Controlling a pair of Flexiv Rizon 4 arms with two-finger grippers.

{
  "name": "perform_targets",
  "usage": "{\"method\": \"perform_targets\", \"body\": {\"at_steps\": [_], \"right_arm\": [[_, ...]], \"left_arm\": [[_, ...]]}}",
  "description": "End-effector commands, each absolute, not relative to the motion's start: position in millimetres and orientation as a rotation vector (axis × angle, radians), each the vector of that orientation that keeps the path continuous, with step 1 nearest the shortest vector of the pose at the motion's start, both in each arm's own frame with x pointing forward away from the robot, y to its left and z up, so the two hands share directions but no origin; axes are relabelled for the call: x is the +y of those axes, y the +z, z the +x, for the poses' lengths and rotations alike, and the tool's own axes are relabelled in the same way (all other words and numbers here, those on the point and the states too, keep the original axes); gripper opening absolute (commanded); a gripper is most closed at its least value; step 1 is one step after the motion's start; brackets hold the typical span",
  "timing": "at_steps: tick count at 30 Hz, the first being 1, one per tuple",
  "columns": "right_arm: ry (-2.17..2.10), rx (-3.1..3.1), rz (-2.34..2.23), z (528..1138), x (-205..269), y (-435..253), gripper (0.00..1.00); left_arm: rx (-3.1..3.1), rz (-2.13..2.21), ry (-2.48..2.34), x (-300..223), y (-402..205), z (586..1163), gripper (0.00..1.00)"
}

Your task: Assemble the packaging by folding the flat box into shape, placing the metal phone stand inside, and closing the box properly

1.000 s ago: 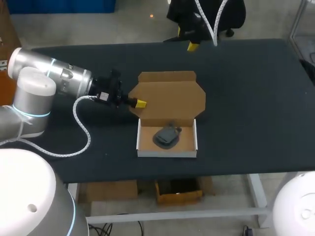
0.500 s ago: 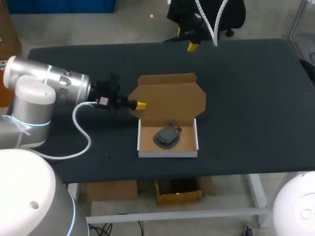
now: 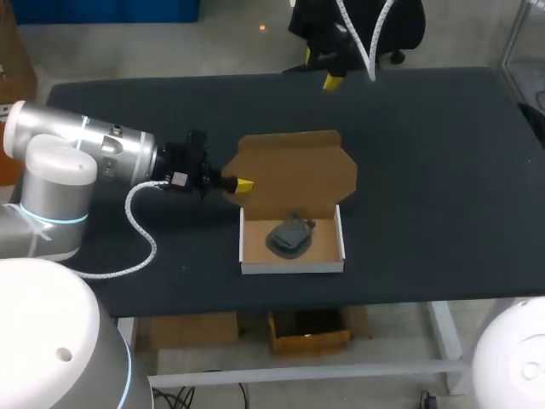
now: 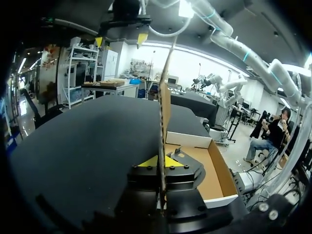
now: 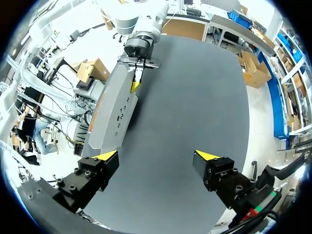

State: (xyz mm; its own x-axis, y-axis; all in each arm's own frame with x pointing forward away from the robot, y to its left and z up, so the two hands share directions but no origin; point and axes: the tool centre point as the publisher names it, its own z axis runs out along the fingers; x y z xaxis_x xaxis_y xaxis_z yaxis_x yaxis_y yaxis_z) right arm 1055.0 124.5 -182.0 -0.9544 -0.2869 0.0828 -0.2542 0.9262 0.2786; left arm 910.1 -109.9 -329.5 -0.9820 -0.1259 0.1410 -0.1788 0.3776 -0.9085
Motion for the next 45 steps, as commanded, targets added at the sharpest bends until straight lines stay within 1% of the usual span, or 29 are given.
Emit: {"method": "perform_targets", "body": {"at_steps": [1, 12, 26, 32, 45], "right_arm": [[-0.402, -2.956, 0.425, 1056, 126, -180, 1.0], [-0.374, -2.968, 0.42, 1053, 131, -176, 1.0], [-0.18, -3.036, 0.292, 1050, 147, -175, 1.0], [-0.066, -3.08, 0.162, 1052, 154, -177, 1.0], [-0.055, -3.082, 0.162, 1051, 156, -178, 1.0]], "left_arm": [[-2.578, 0.275, 1.72, -110, -333, 905, 0.0], [-2.604, 0.244, 1.727, -111, -333, 901, 0.0], [-2.604, 0.244, 1.727, -111, -333, 901, 0.0], [-2.604, 0.244, 1.727, -111, -333, 901, 0.0], [-2.604, 0.244, 1.727, -111, -333, 901, 0.0]]}}
